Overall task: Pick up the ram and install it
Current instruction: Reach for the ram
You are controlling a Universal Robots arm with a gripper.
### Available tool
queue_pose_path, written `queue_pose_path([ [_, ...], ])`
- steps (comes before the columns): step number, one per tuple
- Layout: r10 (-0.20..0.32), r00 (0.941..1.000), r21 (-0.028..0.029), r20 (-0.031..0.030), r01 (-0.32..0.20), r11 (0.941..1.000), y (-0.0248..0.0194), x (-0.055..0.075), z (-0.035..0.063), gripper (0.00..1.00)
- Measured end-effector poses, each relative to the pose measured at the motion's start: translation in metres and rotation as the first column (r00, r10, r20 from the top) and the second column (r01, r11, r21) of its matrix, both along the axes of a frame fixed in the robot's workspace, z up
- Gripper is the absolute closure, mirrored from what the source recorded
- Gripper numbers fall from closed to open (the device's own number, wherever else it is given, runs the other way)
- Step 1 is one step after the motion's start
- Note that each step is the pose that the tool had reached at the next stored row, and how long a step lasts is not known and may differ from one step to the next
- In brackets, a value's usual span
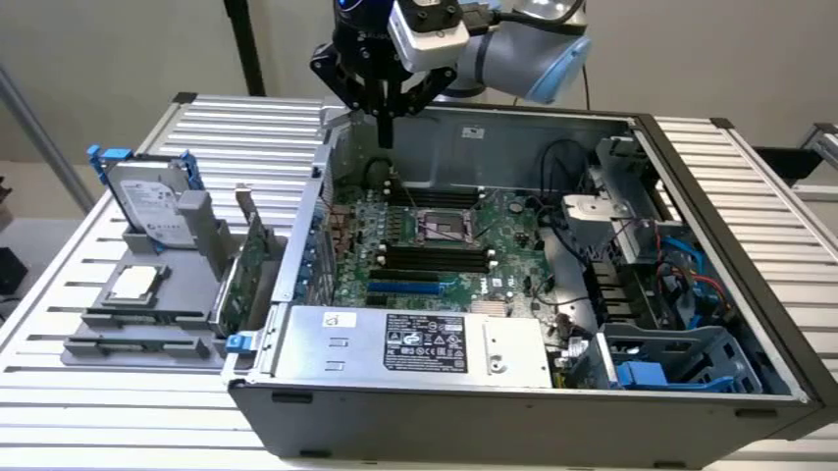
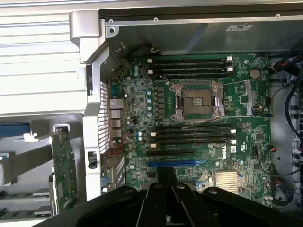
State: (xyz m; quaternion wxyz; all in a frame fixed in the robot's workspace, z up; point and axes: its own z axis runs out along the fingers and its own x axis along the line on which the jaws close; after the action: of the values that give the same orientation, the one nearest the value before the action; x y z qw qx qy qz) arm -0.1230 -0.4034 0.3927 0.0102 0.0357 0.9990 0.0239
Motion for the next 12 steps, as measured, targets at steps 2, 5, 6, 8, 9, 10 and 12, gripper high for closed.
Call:
queue_pose_path([
  [2,0.000,1.0000,0.0003,0.0002,0.000,1.0000,-0.0082,-0.003,-0.0001,1.00],
  [5,0.000,1.0000,0.0002,0.0003,0.000,1.0000,-0.0194,-0.010,-0.0001,1.00],
  [6,0.000,1.0000,0.0004,0.0004,0.000,1.0000,-0.0220,-0.014,-0.0002,1.00],
  [8,0.000,1.0000,0.0003,0.0005,0.000,1.0000,-0.0265,-0.022,-0.0002,1.00],
  [9,0.000,1.0000,0.0003,0.0006,0.000,1.0000,-0.0285,-0.027,-0.0002,1.00],
  [10,0.000,1.0000,0.0003,0.0008,0.000,1.0000,-0.0305,-0.031,-0.0002,1.00],
  [12,0.000,1.0000,0.0003,0.0011,0.000,1.0000,-0.0342,-0.040,-0.0003,1.00],
])
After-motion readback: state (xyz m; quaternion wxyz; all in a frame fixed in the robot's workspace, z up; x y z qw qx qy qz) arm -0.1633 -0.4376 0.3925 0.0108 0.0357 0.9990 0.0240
